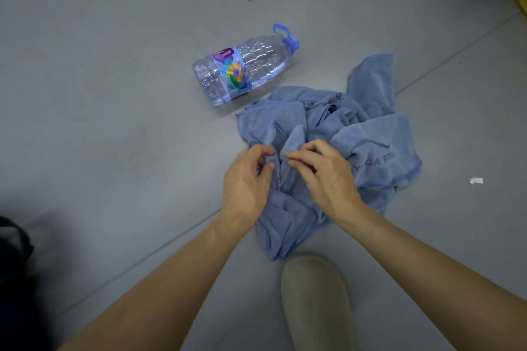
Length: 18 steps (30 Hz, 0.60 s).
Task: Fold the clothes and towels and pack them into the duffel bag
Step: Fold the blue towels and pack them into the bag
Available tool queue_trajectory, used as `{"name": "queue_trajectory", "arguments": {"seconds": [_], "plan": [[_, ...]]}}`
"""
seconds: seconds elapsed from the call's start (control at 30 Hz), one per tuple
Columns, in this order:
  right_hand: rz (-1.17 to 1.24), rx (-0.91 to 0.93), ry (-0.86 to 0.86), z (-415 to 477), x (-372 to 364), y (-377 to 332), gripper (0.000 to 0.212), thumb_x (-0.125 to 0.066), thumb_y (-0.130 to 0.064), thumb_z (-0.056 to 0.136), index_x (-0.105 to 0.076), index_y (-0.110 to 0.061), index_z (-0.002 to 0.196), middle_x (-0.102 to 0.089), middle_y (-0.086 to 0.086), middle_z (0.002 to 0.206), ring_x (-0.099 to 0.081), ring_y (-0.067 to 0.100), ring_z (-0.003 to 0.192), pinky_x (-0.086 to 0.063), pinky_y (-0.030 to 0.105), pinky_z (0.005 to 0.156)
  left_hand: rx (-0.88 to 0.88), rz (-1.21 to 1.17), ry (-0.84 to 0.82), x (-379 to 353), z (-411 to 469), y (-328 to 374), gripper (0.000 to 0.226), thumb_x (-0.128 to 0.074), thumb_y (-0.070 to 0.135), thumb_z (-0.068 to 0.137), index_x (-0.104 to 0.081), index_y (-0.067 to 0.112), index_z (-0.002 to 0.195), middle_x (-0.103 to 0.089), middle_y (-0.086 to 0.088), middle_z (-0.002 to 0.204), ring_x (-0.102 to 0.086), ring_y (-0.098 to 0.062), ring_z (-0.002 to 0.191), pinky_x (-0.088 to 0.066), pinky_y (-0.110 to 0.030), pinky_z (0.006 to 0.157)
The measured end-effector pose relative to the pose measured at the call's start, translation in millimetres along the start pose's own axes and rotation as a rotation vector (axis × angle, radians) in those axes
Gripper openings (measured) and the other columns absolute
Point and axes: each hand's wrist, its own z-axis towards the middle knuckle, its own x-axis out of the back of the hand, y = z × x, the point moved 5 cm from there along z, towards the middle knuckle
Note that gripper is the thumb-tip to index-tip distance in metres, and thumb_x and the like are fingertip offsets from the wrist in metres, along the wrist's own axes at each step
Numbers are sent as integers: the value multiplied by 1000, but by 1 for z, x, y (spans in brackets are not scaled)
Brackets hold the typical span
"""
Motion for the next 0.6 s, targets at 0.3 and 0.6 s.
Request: {"name": "queue_trajectory", "arguments": {"seconds": [0.3,0.6], "plan": [[309,61,42,19,11,-114,19,-71,-19,92,-77,-28,108,-53,-12,98,-58,7,81,-45,20,74,40,26,180,177,-36,43,32,-55,2,93,-65,31,104,-63,4,92,-56,-10,73,-43,-18,69],[240,286,-340,50,20,-298,11,-68,-21,89,-76,-29,93,-61,-8,93,-59,9,78,-50,35,79,28,124,309,356,-107,132,49,-38,1,100,-68,33,124,-75,8,74,-67,3,83,-48,-12,76]]}}
